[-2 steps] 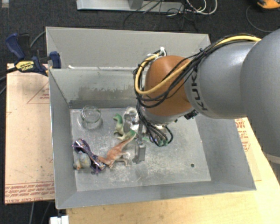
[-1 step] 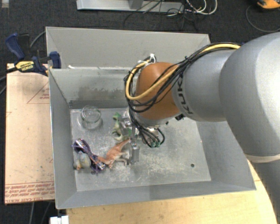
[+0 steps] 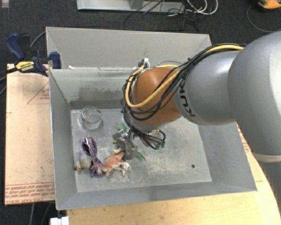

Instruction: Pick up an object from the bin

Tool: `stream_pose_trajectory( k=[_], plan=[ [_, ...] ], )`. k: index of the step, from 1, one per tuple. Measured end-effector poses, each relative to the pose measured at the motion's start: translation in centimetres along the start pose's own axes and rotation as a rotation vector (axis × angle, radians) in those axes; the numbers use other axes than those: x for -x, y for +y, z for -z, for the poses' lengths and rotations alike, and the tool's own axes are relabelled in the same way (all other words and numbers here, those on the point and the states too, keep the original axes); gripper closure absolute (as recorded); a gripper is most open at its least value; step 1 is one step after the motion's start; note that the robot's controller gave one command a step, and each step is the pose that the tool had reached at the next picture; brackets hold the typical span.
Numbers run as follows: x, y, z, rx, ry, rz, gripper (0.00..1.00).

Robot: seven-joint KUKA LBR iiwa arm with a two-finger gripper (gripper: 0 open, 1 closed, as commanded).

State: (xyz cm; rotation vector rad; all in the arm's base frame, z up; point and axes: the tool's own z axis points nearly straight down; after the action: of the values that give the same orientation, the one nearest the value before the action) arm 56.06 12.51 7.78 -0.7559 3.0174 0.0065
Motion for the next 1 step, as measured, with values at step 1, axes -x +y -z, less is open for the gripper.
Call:
stream_pose_trajectory(
  k=[1],
  plan=[
    [0.00,0.00,-0.01,0.000,0.000,0.000,1.00]
  ],
)
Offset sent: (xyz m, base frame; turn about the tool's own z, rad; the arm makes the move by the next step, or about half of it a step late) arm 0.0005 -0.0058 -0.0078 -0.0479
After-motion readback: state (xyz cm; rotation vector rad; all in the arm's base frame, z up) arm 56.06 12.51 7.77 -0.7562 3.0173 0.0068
